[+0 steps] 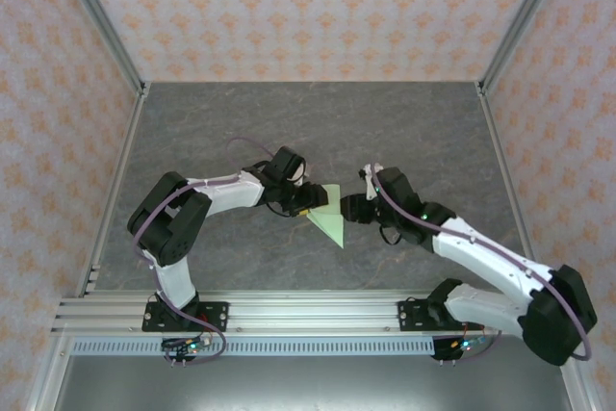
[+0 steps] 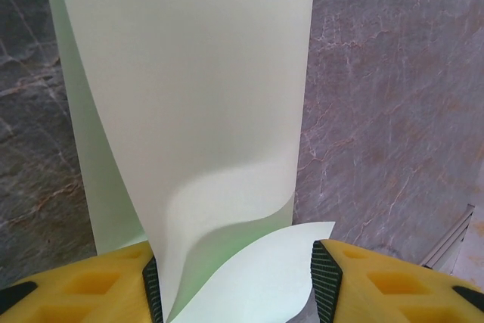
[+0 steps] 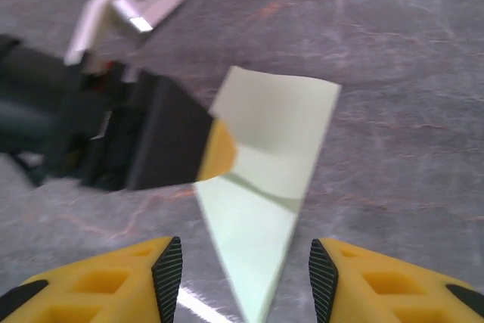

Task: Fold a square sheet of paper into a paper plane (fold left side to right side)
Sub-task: Fourth fold the wing at the center of the table.

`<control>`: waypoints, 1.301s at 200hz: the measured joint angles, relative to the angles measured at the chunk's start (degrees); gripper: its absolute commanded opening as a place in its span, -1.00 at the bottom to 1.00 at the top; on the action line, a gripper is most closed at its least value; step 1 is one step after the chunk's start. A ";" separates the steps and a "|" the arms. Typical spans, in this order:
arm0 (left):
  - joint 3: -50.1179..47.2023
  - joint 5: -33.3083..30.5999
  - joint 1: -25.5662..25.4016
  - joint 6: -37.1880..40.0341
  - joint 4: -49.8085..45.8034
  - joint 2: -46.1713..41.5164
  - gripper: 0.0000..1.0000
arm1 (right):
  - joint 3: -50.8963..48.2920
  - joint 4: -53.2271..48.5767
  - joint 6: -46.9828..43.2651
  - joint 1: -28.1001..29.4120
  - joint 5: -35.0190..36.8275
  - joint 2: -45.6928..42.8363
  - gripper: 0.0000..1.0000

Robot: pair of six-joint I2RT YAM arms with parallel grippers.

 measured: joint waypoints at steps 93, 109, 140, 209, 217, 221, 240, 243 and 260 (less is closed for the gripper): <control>0.17 -1.46 0.00 -2.93 -0.07 -1.44 0.09 | -3.91 6.56 4.07 15.45 13.40 17.33 -0.03; 0.59 -1.46 0.00 -3.23 -0.15 -1.44 0.09 | -3.52 7.30 4.26 15.69 14.47 18.95 -0.07; 1.53 -1.49 0.00 -3.56 -0.35 -1.46 0.10 | -3.41 8.20 4.31 15.89 15.72 20.33 -0.10; 2.25 -1.64 0.00 -3.72 -0.52 -1.46 0.09 | -1.55 8.11 4.24 16.98 18.36 22.73 -0.20; 2.25 -1.64 0.00 -3.72 -0.55 -1.46 0.09 | -1.22 8.11 4.24 17.29 18.62 23.10 -0.21; 2.25 -1.64 0.00 -3.72 -0.57 -1.46 0.09 | -1.05 8.11 4.24 17.35 18.73 23.30 -0.21; 2.25 -1.66 0.00 -3.72 -0.70 -1.46 0.10 | -0.37 8.07 4.24 17.57 19.23 24.30 -0.22; 2.25 -1.66 0.00 -3.72 -0.70 -1.46 0.10 | -0.26 8.00 4.24 17.59 19.32 24.46 -0.22; 2.27 -1.66 0.00 -3.69 -0.70 -1.46 0.10 | 0.20 7.67 4.24 17.64 19.98 25.09 -0.23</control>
